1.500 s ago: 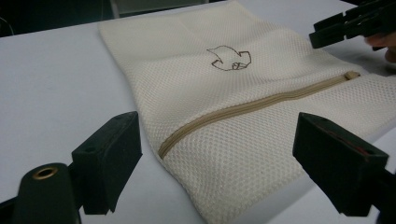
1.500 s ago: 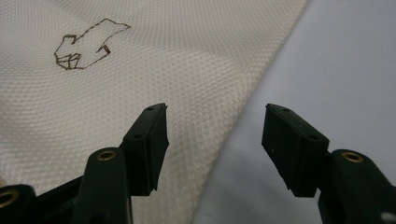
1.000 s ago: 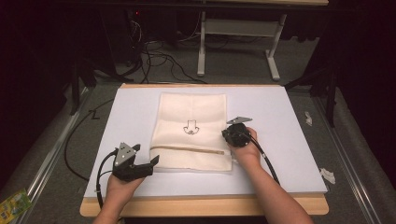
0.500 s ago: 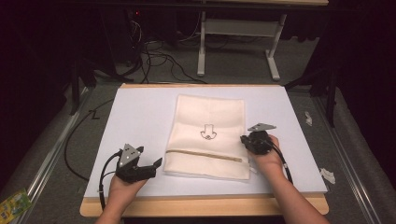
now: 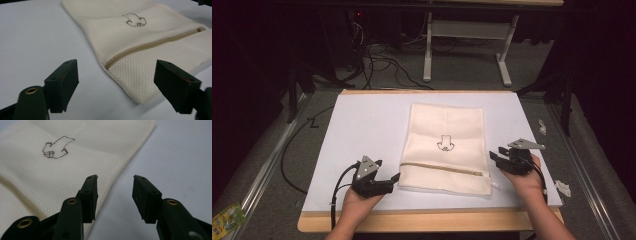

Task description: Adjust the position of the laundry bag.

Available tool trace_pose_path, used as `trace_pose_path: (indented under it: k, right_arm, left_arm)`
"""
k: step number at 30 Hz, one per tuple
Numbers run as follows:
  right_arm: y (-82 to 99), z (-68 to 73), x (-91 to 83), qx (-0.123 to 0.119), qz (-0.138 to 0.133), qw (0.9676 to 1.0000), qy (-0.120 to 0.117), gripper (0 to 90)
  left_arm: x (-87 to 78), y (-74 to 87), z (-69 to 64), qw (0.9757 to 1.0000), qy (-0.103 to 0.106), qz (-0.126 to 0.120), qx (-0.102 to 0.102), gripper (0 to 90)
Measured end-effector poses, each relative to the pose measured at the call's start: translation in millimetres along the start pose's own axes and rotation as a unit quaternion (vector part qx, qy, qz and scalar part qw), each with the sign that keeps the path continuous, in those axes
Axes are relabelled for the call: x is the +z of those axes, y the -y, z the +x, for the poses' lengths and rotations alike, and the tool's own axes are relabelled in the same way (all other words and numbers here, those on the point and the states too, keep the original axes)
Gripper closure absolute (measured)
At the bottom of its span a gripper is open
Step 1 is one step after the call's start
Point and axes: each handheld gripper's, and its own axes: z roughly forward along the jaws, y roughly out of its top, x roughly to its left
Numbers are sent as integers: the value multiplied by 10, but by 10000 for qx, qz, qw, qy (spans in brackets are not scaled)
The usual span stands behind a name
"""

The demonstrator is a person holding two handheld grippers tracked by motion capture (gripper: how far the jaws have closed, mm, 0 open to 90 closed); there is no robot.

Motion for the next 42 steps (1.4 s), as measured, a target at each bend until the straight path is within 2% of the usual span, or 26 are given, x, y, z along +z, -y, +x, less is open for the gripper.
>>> trace_pose_path:
  k: [3,6,8,11,13,14,17,18,19,20,22,23,24,25,27,28,30,34,37,39,40,41,42]
  right_arm:
    - [161,10,-237,-42,-14,9999,-111,537]
    - [320,37,-316,15,-56,9997,-230,582]
    - [357,43,-307,23,-8,9993,-378,594]
    - [354,59,-294,-27,-53,9990,-432,596]
    - [355,62,-281,57,-53,9988,-480,595]
    - [365,64,-266,21,-27,9988,-486,596]
    - [377,76,-261,21,9,9989,-477,597]
    - [380,80,-268,18,-1,9989,-464,598]
    - [380,80,-268,18,-1,9989,-464,598]
    - [376,85,-275,9,0,9990,-455,601]
    - [374,91,-269,8,-12,9990,-457,604]
    - [374,91,-269,8,-12,9990,-457,604]
    - [377,97,-262,9,-1,9990,-438,605]
    - [379,96,-259,0,-12,9990,-437,604]
    - [382,96,-260,9,-23,9990,-442,603]
    - [393,91,-265,20,-19,9989,-461,591]
    - [403,86,-266,10,-27,9989,-460,584]
    - [434,58,-274,86,-14,9990,-431,565]
    - [436,31,-270,189,-55,9987,-467,550]
    - [434,32,-259,253,-48,9985,-486,557]
    - [435,51,-241,228,-26,9986,-485,564]
    - [435,51,-241,228,-26,9986,-485,564]
    - [437,81,-216,187,-11,9987,-481,565]
  left_arm:
    - [156,13,-46,9996,50,277,-14,302]
    - [304,2,-93,9987,38,501,-20,372]
    - [367,-16,-121,9985,22,550,-28,400]
    - [406,-25,-130,9983,45,583,-44,459]
    - [419,-18,-125,9981,52,613,-97,511]
    - [426,-15,-115,9978,46,656,-110,533]
    - [475,31,-106,9966,82,785,-246,532]
    - [469,39,-122,9968,-45,769,-198,568]
    - [469,39,-122,9968,-45,769,-198,597]
    - [459,44,-132,9969,-165,763,-134,653]
    - [457,49,-134,9969,-177,757,-141,734]
    - [453,51,-130,9969,-140,762,-158,734]
    - [445,52,-127,9969,-93,771,-132,824]
    - [440,56,-150,9970,-10,776,-30,850]
    - [434,52,-156,9967,14,812,-12,860]
    - [413,46,-162,9959,122,894,-67,866]
    - [395,47,-175,9955,161,928,-93,866]
    - [310,76,-296,9930,465,1084,25,864]
    - [270,77,-342,9921,503,1136,164,853]
    - [257,63,-326,9931,481,1067,110,827]
    - [243,54,-305,9949,421,906,116,776]
    - [243,54,-305,9949,421,906,116,734]
    - [230,48,-282,9965,381,737,83,694]
